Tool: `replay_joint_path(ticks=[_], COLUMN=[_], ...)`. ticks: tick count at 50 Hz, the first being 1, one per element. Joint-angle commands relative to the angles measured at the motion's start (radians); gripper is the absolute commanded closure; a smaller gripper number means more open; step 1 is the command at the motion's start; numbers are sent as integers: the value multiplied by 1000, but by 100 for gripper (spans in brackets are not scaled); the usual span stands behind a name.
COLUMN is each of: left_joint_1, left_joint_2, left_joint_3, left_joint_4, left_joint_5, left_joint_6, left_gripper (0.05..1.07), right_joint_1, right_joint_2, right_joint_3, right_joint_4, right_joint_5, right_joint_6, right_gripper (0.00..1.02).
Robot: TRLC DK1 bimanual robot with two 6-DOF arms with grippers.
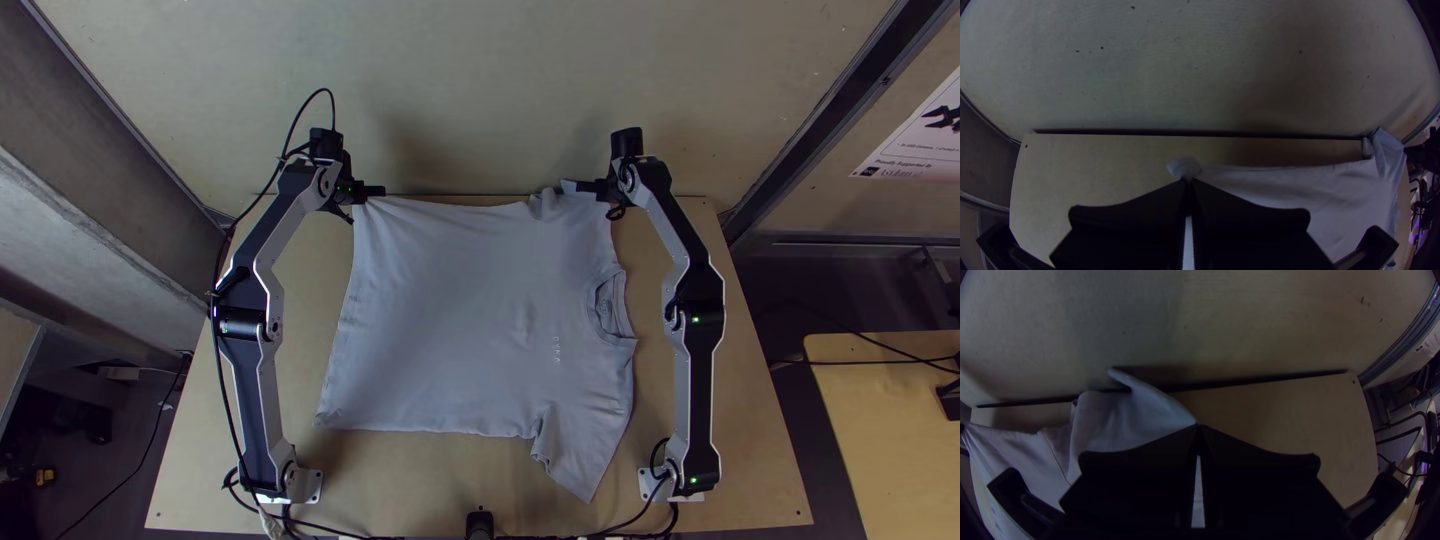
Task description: Fold the t-shirt
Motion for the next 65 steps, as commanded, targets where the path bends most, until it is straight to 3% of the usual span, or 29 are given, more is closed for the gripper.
replay_joint_path(ticks=[1,5,15,65], left_joint_1=[10,22,35,41], left_joint_2=[23,18,-33,-528], left_joint_3=[3,-5,-57,-747], left_joint_4=[-6,-6,-8,126], left_joint_5=[14,71,89,112], left_joint_6=[-25,-27,5,58], left_gripper=[105,105,105,105], right_joint_1=[-13,-12,0,95], right_joint_2=[-66,-96,-149,-651], right_joint_3=[-54,-86,-105,-800], right_joint_4=[-27,-55,-170,-127], right_joint_5=[14,14,12,14], right_joint_6=[19,19,19,30], right_gripper=[100,100,100,100])
